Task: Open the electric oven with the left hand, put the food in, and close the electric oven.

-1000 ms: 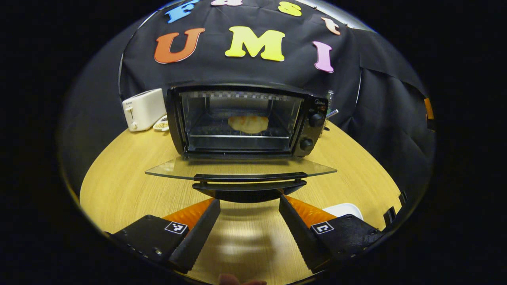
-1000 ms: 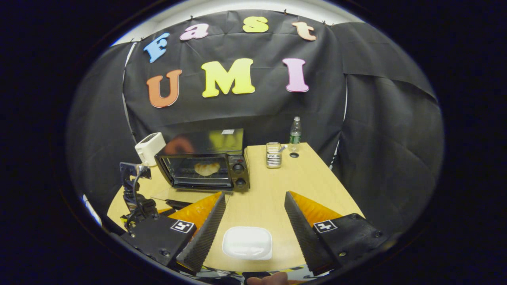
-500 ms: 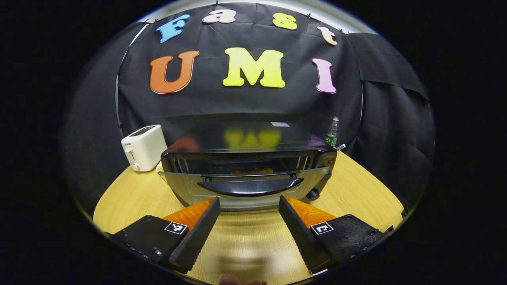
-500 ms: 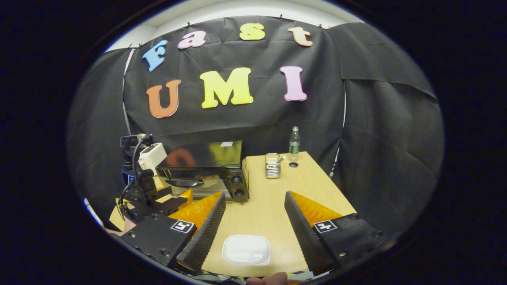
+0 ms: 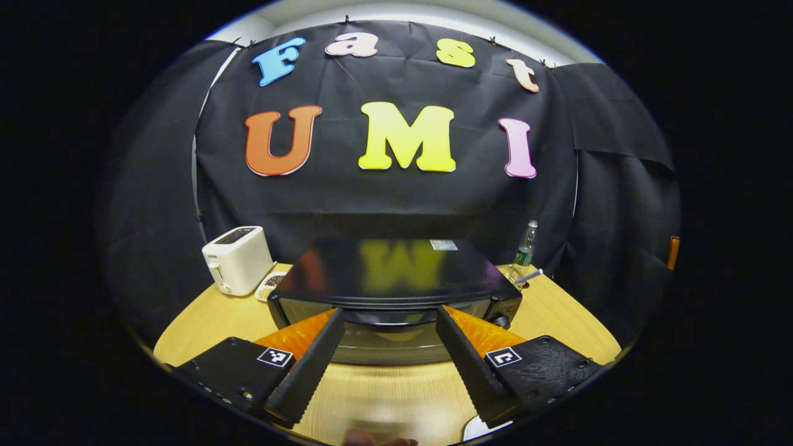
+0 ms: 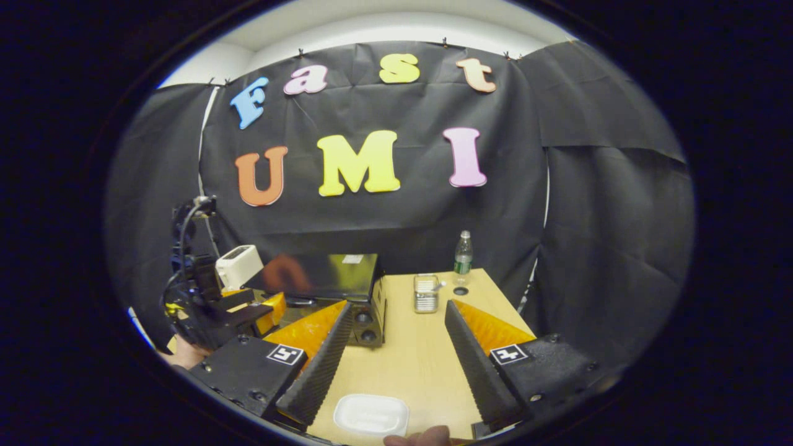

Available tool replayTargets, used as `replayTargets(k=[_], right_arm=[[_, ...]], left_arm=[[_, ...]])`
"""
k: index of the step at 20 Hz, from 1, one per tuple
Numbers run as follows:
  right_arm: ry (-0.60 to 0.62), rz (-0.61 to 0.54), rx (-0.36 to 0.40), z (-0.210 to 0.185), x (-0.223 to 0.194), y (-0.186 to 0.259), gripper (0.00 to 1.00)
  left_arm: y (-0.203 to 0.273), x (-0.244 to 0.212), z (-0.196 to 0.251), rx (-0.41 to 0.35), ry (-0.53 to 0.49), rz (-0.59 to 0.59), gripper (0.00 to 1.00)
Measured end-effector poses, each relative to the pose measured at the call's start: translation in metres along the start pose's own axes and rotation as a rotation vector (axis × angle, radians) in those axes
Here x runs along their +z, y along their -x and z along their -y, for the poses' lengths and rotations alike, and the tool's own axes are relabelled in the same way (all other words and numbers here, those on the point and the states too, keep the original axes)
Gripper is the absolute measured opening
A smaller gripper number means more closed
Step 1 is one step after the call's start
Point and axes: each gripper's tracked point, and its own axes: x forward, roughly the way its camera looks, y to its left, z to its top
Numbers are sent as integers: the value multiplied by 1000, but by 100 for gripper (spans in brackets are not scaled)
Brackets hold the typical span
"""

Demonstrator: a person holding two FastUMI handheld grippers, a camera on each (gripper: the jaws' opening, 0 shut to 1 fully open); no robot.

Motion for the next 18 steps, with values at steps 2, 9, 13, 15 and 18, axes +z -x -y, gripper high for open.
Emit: replayTargets(k=[2,9,13,15,18], right_arm=[[56,62,41,-8,21,-9,94],[71,147,170,-45,40,14,94],[77,154,169,-58,36,64,94],[62,155,169,-65,36,96,94],[52,140,180,-76,26,136,94]], left_arm=[[25,25,-4,20,23,44,97],[122,90,-10,57,45,190,96],[194,111,-18,58,36,260,96],[229,109,-18,50,35,267,95],[277,97,-16,29,70,270,94]])
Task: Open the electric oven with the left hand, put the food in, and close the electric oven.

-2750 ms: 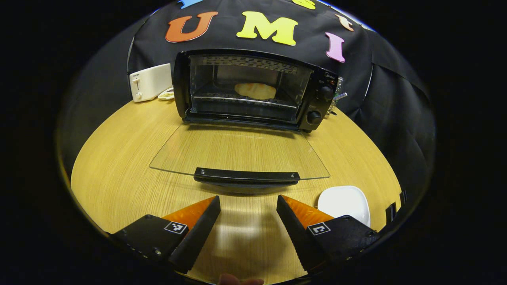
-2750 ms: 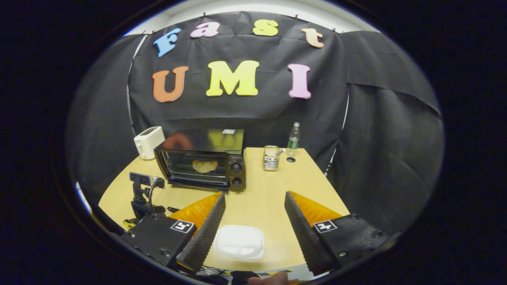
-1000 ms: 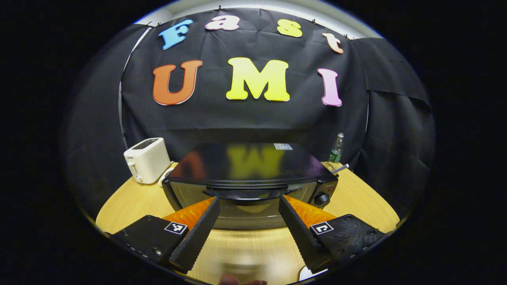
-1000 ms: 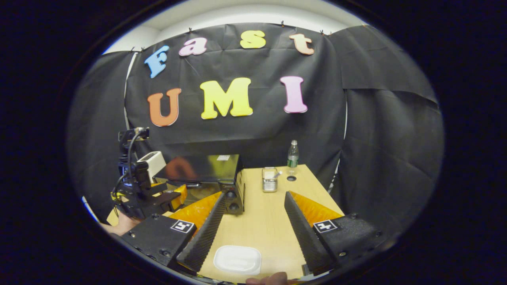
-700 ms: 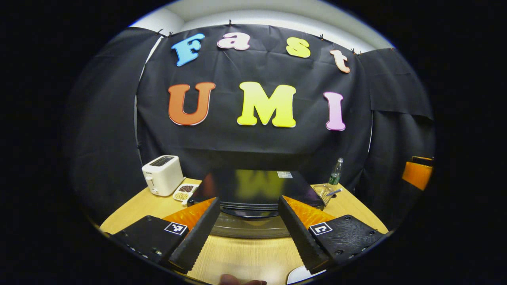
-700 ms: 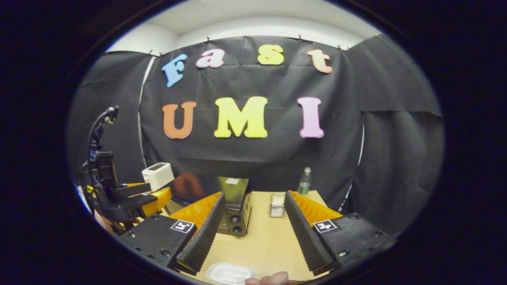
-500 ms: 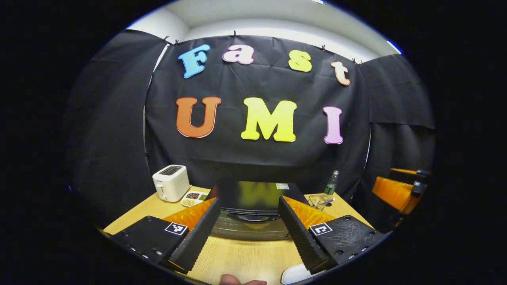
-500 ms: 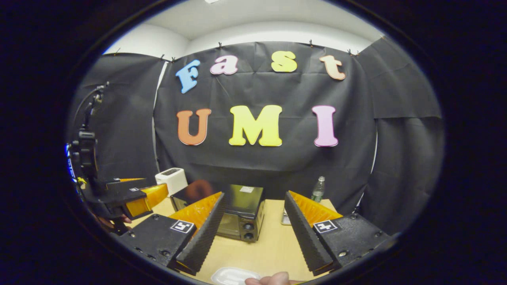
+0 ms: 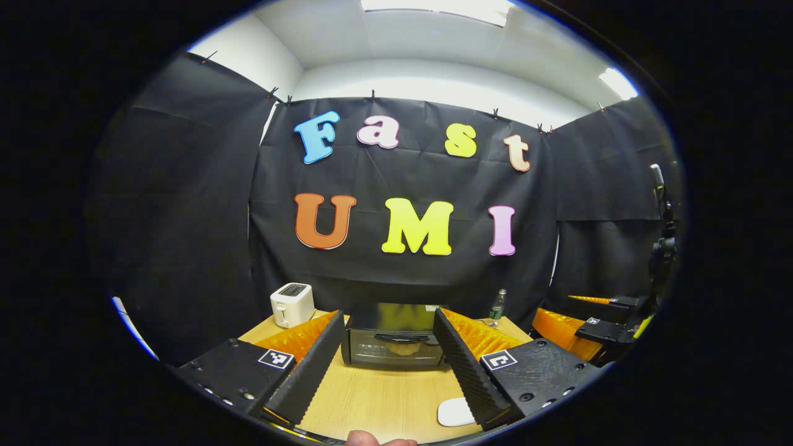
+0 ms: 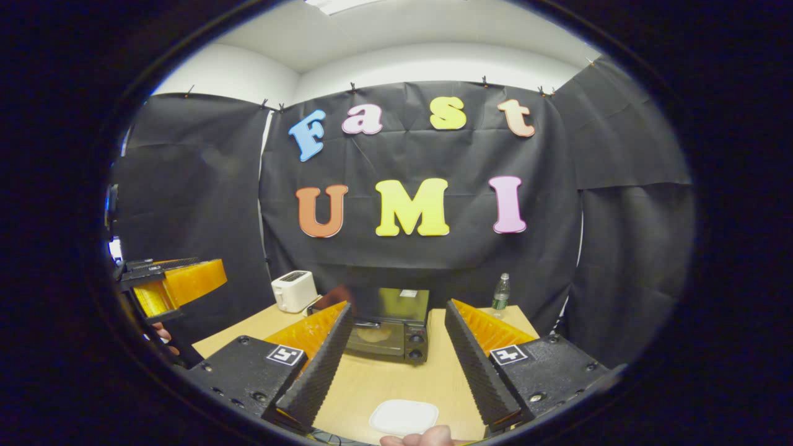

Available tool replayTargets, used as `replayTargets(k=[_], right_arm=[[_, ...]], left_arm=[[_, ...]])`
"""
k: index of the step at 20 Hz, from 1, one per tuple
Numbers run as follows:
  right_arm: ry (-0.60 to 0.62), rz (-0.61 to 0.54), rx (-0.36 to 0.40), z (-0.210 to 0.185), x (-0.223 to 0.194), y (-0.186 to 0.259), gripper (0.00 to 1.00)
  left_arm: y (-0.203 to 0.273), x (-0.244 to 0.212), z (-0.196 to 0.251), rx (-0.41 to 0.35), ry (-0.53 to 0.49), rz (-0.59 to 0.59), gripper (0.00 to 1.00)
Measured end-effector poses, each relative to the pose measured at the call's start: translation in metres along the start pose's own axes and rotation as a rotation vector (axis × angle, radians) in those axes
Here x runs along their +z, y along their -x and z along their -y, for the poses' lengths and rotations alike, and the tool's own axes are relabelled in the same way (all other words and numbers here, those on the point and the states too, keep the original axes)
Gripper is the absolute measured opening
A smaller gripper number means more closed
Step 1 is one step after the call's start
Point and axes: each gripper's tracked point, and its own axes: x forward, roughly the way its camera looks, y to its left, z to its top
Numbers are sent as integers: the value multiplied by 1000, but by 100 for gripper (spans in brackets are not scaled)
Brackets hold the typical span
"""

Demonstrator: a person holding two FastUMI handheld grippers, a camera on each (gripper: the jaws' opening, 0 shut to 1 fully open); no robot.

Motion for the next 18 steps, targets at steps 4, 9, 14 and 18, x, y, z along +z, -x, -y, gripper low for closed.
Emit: replayTargets(k=[4,9,14,18], right_arm=[[4,3,-9,-16,0,43,94],[8,31,-4,-26,6,70,94],[-11,51,-21,-25,11,75,94],[-17,46,-25,-27,7,74,94]], left_arm=[[47,-5,0,0,56,-18,94],[76,0,-15,25,42,-13,94],[82,8,-22,36,35,2,94],[83,12,-28,43,34,12,94]])
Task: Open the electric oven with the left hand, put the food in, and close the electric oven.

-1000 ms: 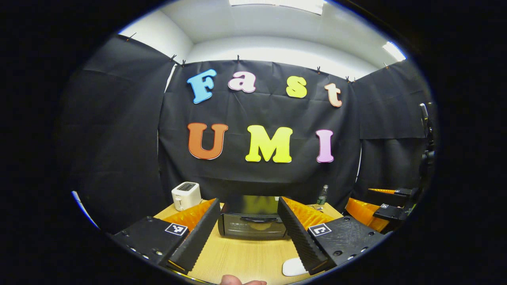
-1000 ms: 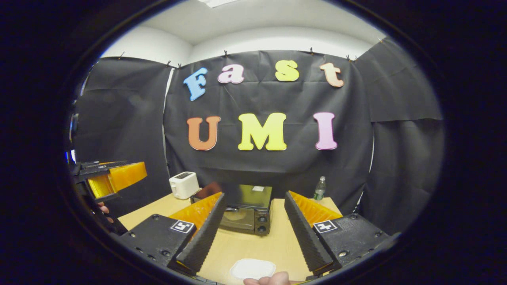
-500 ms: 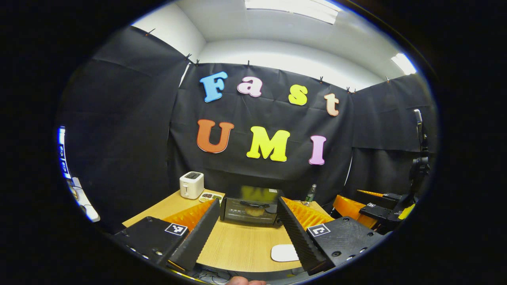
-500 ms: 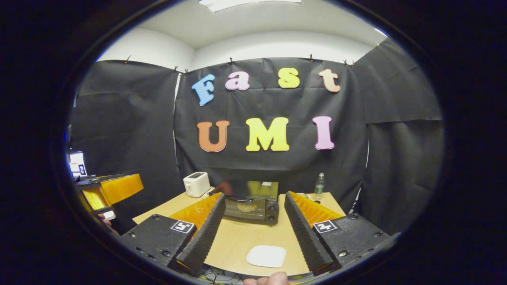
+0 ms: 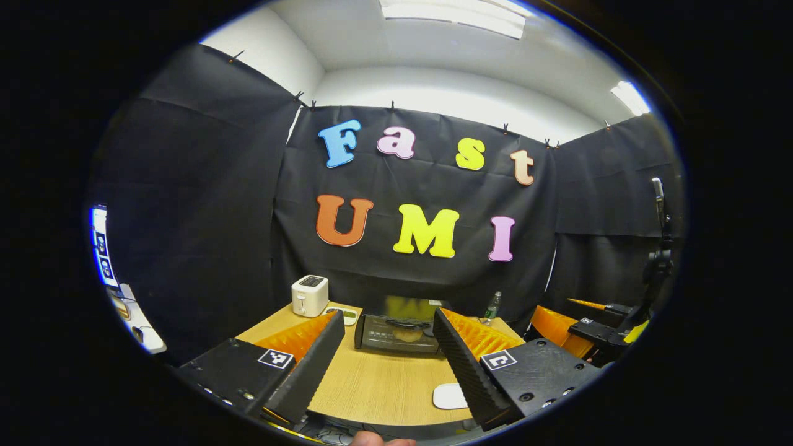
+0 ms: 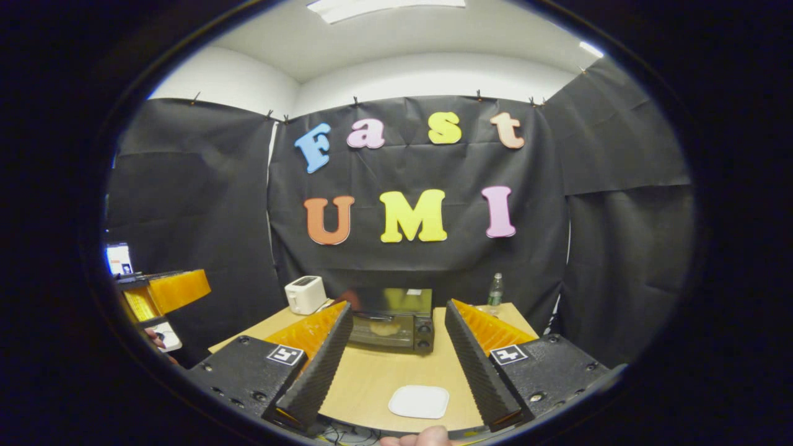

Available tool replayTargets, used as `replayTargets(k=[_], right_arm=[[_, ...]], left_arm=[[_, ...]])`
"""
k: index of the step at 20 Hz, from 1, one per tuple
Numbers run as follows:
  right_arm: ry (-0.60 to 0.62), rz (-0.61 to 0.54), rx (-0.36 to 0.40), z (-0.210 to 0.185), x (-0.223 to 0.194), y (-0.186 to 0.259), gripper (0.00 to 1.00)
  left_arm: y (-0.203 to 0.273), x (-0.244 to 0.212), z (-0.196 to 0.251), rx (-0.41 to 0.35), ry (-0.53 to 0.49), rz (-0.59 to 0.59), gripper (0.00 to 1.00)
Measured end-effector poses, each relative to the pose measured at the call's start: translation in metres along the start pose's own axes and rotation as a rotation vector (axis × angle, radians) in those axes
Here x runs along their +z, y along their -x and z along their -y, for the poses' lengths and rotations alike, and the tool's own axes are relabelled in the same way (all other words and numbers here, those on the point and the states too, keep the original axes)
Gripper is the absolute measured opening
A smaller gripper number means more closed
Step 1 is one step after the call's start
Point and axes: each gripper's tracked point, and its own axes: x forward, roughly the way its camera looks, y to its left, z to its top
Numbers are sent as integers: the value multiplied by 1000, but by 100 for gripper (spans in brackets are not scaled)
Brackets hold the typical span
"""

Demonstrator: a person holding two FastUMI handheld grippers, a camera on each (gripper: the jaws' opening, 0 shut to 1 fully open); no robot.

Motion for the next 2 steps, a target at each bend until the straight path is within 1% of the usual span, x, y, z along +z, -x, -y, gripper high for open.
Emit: replayTargets(k=[2], right_arm=[[2,2,2,-3,2,0,94]], left_arm=[[0,2,-3,2,-4,5,94]])
